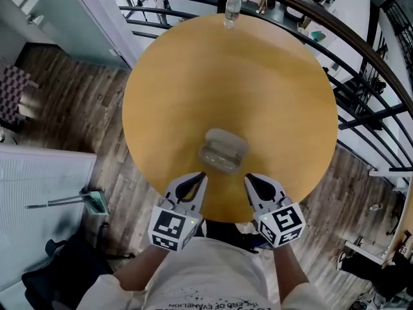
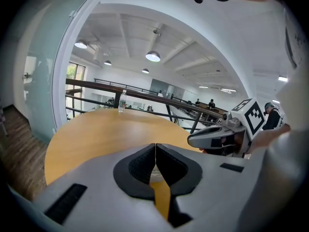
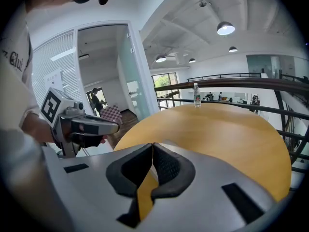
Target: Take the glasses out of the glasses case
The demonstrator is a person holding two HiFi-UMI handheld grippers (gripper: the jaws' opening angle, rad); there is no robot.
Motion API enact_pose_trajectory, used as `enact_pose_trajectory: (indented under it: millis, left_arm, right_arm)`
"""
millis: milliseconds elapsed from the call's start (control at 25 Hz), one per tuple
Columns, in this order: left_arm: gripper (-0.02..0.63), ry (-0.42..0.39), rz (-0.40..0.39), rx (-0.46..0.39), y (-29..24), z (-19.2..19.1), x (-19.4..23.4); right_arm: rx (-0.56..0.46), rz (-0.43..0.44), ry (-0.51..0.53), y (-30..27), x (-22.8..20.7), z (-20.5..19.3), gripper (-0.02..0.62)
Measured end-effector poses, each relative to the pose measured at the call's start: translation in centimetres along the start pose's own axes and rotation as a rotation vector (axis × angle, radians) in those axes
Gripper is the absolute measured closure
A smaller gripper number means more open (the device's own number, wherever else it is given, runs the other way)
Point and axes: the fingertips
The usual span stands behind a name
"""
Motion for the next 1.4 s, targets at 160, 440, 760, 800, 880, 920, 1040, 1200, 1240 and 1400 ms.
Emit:
enact_pose_trajectory:
  millis: [160,440,760,800,880,920,1040,1200,1240,1400]
  left_arm:
    - [0.581,0.005,0.002,0.004,-1.1,-0.3,0.7]
    - [0.581,0.030,0.021,0.033,-2.5,-1.5,1.6]
    - [0.581,0.054,0.036,0.050,-3.9,-2.3,2.7]
    - [0.581,0.059,0.037,0.052,-4.0,-2.4,2.7]
    - [0.581,0.068,0.040,0.059,-4.1,-2.7,2.8]
    - [0.581,0.073,0.042,0.063,-4.2,-2.8,2.9]
    - [0.581,0.090,0.047,0.073,-4.2,-3.4,3.0]
    - [0.581,0.103,0.059,0.097,-4.4,-4.1,3.4]
    - [0.581,0.106,0.060,0.101,-4.5,-4.2,3.5]
    - [0.581,0.117,0.060,0.100,-4.9,-4.0,3.8]
  right_arm:
    - [0.030,0.015,0.028,-1.4,-0.7,-1.1,0.569]
    - [0.106,0.079,0.091,-4.1,-0.9,-3.6,0.569]
    - [0.176,0.161,0.135,-7.2,-1.2,-6.8,0.568]
    - [0.186,0.176,0.141,-7.6,-1.2,-7.2,0.568]
    - [0.206,0.201,0.162,-8.1,-1.1,-7.8,0.568]
    - [0.213,0.213,0.170,-8.3,-1.1,-8.0,0.568]
    - [0.230,0.244,0.175,-8.8,-0.9,-8.6,0.568]
    - [0.245,0.274,0.182,-9.6,-1.0,-9.1,0.568]
    - [0.250,0.281,0.186,-9.9,-1.0,-9.3,0.568]
    - [0.275,0.309,0.218,-11.0,-1.2,-10.0,0.568]
Point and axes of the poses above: the fingertips, and each gripper's own axes: y backward along the fingers, x to its left, z out of its top, and after that the axes turned 13 degrees about y, right-handed
